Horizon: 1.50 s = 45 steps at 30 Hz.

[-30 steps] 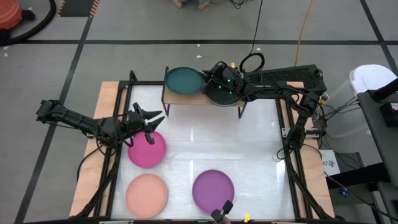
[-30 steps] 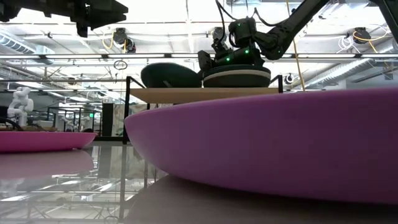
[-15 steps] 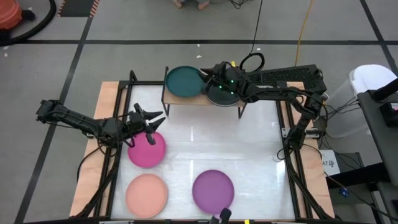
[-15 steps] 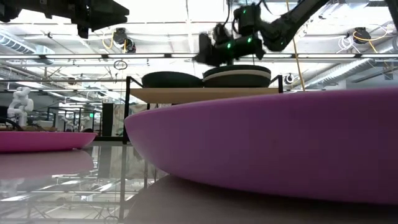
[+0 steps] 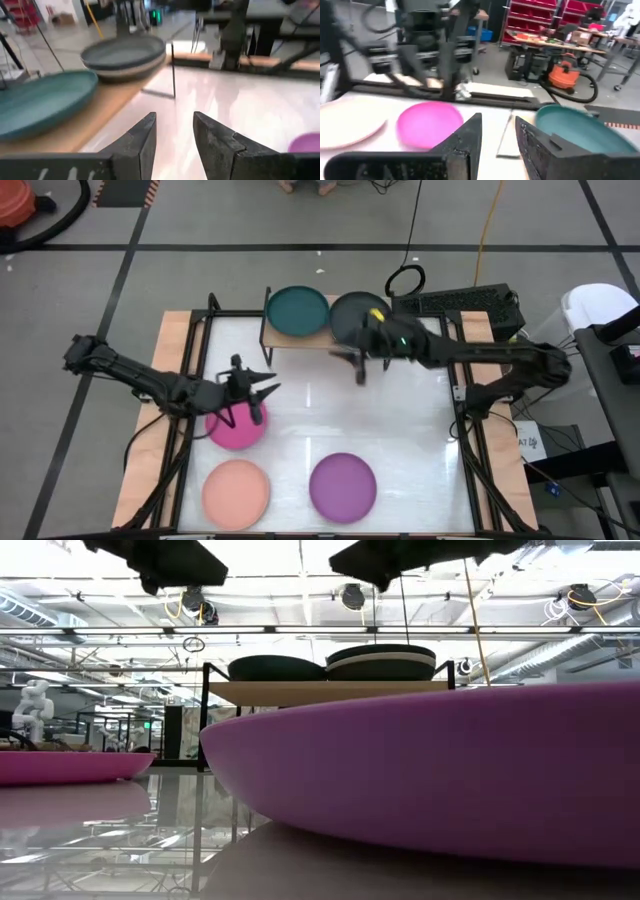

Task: Place and stack plates onto a shelf
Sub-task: Stack the pink plate on top of the green plate on the shelf

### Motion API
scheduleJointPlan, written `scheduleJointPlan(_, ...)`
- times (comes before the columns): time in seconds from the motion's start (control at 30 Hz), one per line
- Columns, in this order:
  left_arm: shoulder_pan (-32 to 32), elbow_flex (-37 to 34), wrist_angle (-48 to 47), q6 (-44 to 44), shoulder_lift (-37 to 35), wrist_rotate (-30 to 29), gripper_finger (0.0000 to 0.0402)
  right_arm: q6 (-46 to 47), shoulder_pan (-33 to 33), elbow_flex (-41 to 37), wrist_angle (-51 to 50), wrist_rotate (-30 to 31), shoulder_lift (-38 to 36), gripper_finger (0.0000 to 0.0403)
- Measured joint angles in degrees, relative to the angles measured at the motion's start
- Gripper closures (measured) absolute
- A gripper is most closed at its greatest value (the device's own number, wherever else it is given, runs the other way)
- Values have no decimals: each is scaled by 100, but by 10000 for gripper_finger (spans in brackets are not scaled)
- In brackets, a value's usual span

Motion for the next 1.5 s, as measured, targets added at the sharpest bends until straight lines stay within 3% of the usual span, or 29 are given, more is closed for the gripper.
scheduleJointPlan(0.33,0,1116,-1643,-1298,1331,201,266,24,1603,-2496,1288,1316,-1647,303)
scheduleJointPlan(0.57,34,2010,-3361,-2508,2083,590,266,-26,2152,-3410,1854,2074,-2336,303)
scheduleJointPlan(0.83,263,2361,-4517,-3635,2780,2002,266,26,2182,-3656,1915,2174,-2489,303)
scheduleJointPlan(1.0,284,2361,-5199,-4440,3155,2577,266,26,2182,-3683,1951,2172,-2489,303)
scheduleJointPlan(1.5,263,2361,-5510,-6005,3833,3162,266,68,2180,-3684,2027,2190,-2489,303)
